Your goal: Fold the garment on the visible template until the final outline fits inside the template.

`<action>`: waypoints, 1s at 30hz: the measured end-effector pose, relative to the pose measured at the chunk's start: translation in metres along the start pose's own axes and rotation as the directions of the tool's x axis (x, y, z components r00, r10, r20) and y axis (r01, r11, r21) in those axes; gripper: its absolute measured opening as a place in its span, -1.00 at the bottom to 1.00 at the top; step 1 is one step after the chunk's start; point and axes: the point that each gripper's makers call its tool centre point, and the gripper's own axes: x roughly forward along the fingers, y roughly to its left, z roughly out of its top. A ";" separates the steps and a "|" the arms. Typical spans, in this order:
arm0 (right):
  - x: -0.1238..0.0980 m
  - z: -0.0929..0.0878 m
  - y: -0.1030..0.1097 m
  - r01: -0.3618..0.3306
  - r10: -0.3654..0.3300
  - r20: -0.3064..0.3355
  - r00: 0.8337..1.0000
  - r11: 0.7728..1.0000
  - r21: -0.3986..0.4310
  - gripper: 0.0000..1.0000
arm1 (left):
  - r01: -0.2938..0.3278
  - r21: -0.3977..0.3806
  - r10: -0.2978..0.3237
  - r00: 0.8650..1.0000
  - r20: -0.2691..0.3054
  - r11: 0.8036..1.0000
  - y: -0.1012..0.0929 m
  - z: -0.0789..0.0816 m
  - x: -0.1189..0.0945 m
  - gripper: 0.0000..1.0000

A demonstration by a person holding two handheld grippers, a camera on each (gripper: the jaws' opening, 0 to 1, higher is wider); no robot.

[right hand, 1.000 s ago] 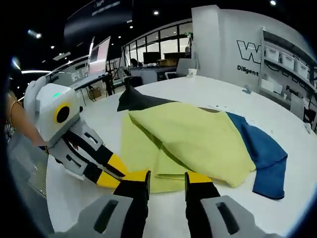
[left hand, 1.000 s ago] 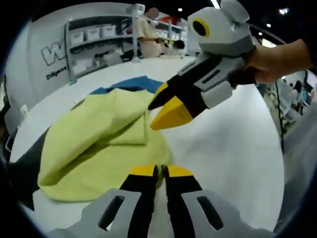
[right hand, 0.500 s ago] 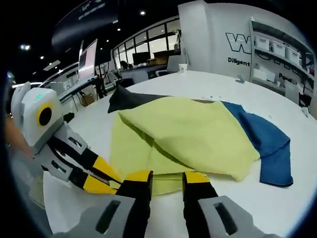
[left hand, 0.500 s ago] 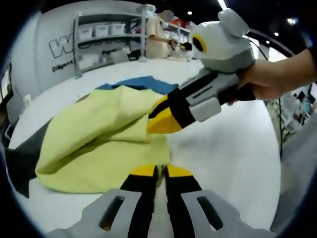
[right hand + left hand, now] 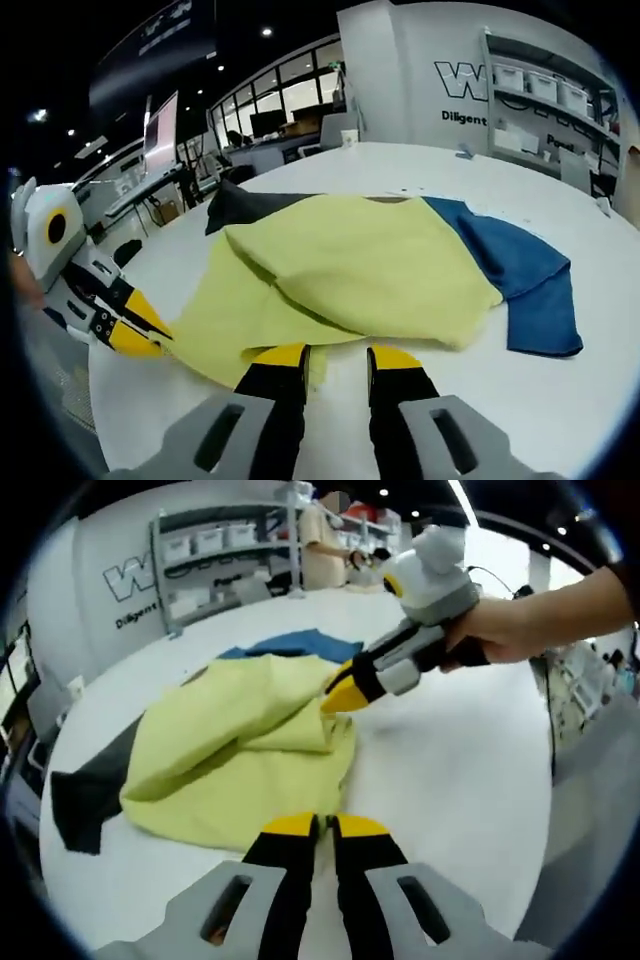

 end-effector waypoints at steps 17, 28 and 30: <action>0.001 -0.006 -0.008 0.026 -0.026 -0.003 1.000 0.997 0.068 -0.68 | -0.130 -0.027 0.129 0.992 -0.012 0.991 0.019 -0.035 -0.052 -0.94; 0.020 0.014 -0.015 0.026 -0.032 0.031 0.999 0.985 0.172 -0.72 | -0.132 -0.062 0.129 0.990 -0.051 0.989 0.011 -0.051 -0.052 -0.94; 0.026 0.017 -0.017 0.030 -0.036 0.030 0.999 0.985 0.168 -0.73 | -0.134 -0.050 0.131 0.990 -0.055 0.990 0.012 -0.052 -0.052 -0.94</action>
